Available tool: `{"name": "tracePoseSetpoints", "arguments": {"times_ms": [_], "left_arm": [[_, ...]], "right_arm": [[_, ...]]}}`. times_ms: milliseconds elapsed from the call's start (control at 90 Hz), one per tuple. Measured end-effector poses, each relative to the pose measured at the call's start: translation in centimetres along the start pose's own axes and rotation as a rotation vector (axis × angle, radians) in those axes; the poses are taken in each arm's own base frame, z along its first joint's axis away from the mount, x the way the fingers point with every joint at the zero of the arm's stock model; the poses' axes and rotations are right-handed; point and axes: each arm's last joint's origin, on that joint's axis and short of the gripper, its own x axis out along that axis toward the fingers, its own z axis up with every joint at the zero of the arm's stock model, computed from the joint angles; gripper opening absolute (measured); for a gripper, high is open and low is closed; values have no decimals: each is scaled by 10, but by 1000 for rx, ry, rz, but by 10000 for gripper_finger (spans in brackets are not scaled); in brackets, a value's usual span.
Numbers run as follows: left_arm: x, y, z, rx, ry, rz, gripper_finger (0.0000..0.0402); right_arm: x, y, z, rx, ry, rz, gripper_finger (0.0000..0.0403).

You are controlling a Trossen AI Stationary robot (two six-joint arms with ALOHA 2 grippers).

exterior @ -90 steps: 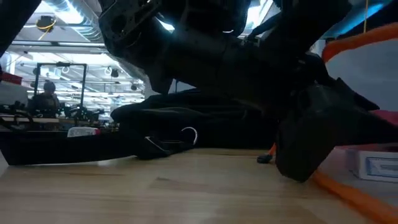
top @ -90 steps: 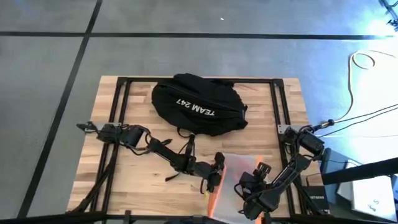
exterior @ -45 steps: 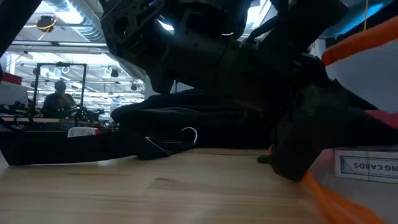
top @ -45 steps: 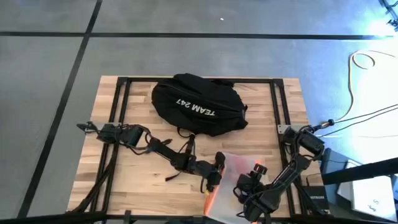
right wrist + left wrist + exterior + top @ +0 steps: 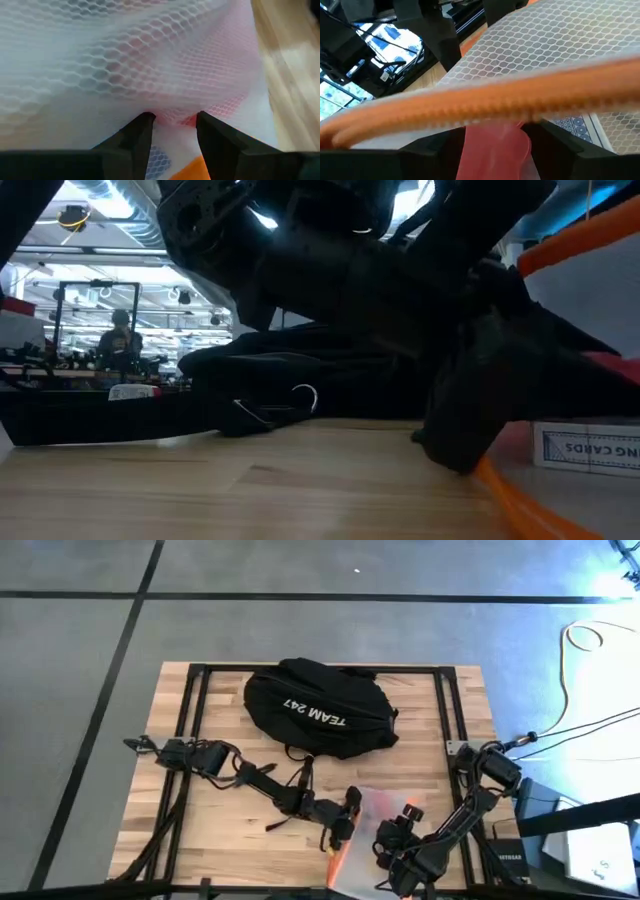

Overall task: Unpack backpack
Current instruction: Remove the pink medicine organizer from the transparent white zip bag

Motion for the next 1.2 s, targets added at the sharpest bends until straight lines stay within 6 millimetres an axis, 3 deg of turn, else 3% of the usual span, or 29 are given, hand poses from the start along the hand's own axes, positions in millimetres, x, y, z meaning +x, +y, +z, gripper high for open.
{"name": "tracePoseSetpoints", "arguments": {"times_ms": [467,856,1033,1200], "left_arm": [[0,4,4,87,-18,79,177],[-3,-2,9,150,38,147,59],[-5,-4,11,191,97,216,9],[-6,-2,10,216,152,276,2]], "right_arm": [[3,5,8,-3,-25,54,135],[1,6,7,-21,35,80,135],[-20,0,-3,-38,45,113,135],[-34,-10,-12,10,11,82,121]]}}
